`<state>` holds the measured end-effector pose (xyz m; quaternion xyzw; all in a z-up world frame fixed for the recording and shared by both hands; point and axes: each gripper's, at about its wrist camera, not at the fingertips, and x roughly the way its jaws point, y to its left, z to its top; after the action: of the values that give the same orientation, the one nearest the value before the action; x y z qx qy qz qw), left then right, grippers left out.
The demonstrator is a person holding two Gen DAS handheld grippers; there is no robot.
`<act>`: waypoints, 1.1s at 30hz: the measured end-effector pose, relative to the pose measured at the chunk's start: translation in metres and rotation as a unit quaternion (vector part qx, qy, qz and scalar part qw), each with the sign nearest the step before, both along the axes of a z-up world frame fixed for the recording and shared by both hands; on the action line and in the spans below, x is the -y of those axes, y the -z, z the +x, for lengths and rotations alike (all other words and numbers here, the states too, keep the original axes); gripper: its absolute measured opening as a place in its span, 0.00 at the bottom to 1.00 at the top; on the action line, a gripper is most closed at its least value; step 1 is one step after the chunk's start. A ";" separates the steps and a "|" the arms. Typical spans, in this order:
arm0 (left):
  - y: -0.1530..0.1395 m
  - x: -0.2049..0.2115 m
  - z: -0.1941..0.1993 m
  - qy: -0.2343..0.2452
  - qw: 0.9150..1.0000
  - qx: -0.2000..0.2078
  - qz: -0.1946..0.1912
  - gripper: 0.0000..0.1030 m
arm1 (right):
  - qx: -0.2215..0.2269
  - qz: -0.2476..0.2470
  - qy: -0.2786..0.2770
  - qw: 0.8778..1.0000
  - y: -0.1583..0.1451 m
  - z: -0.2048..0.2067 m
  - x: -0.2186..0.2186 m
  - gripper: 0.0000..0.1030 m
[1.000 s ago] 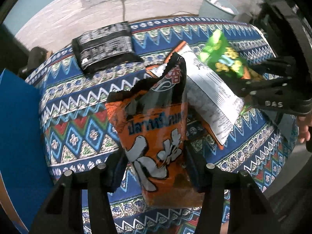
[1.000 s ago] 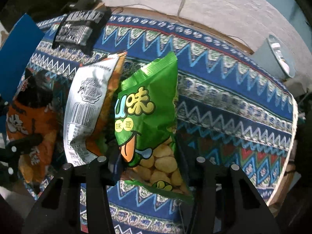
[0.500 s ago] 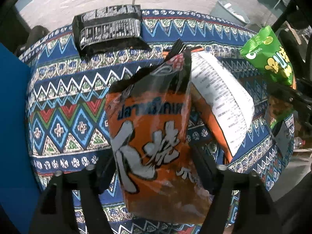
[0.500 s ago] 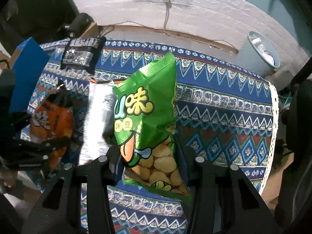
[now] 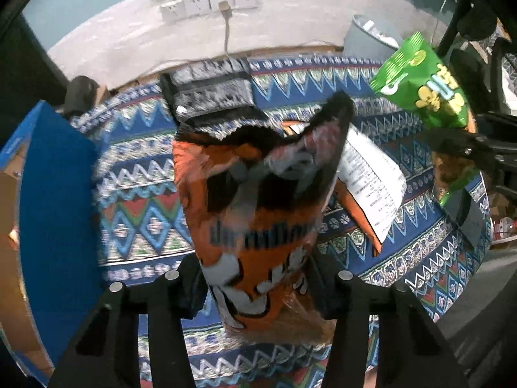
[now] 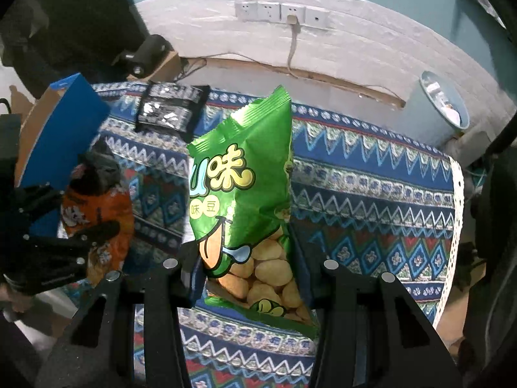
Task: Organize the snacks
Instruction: 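Lift the orange bag and green peanut bag and carry both over the box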
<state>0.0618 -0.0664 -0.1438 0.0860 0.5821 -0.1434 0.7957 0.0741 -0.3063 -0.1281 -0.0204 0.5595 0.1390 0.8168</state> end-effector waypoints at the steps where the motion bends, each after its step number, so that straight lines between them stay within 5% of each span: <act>1: -0.005 -0.005 -0.002 -0.001 1.000 0.006 0.001 0.50 | 0.002 0.001 -0.002 1.000 -0.002 0.001 -0.003 0.44; 33: -0.106 -0.102 -0.036 -0.045 0.987 0.155 0.017 0.50 | 0.069 0.060 -0.114 0.989 -0.076 0.013 -0.147 0.44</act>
<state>0.0255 0.0359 -0.0376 0.0947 0.4571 -0.0824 0.8805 0.0868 -0.1596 -0.0521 -0.0441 0.4867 0.2629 0.8319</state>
